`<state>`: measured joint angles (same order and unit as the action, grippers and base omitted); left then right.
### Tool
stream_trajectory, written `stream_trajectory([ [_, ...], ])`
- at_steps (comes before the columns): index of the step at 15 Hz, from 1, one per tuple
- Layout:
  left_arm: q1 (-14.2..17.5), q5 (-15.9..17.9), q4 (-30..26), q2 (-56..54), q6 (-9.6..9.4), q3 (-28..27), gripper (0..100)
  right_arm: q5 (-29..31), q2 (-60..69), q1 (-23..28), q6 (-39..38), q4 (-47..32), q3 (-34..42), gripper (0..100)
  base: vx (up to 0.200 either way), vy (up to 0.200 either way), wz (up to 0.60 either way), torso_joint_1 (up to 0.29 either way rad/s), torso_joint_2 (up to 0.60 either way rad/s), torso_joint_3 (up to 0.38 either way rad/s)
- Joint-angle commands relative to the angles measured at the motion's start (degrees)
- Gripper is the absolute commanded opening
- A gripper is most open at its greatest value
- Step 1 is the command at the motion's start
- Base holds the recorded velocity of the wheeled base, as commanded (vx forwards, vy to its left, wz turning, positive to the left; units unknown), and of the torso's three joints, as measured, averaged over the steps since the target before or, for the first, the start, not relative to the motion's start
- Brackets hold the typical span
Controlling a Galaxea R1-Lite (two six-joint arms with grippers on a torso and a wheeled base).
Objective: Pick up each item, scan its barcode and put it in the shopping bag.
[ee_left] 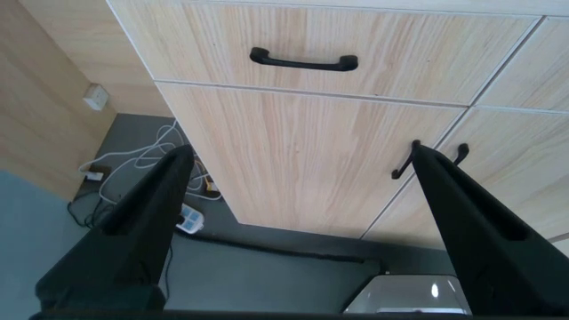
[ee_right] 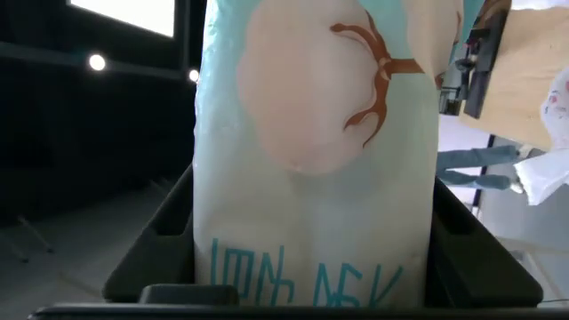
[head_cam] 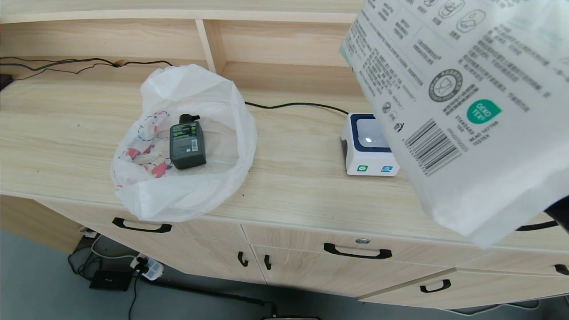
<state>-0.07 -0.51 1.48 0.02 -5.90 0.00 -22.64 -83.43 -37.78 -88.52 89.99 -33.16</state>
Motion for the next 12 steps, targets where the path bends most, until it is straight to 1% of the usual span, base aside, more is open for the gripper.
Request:
stream_trajectory([
  [1,-0.01,-0.02,0.02,-0.02,0.01,0.00,100,-0.04,1.08,-1.60,-0.78,0.01,0.20,0,0.000,0.000,0.00,0.000,0.00,0.000],
  [3,-0.01,-0.02,0.02,-0.02,0.01,0.00,100,-0.04,2.31,-4.76,-2.54,0.01,0.20,0,0.000,0.000,0.00,0.000,0.00,0.000],
  [4,-0.01,-0.02,0.02,-0.02,0.01,0.00,100,-0.04,3.28,-8.19,-3.51,0.01,0.20,0,0.000,0.000,0.00,0.000,0.00,0.000],
  [5,-0.01,-0.02,0.02,-0.02,0.01,0.00,100,0.05,3.36,-9.33,-3.59,0.01,0.46,0,0.000,0.000,0.00,0.000,0.00,0.000],
  [12,-0.01,-0.02,0.11,-0.02,0.01,0.00,100,0.05,2.31,-9.95,-4.47,0.01,0.29,0,0.000,0.000,0.00,0.000,0.00,0.000],
])
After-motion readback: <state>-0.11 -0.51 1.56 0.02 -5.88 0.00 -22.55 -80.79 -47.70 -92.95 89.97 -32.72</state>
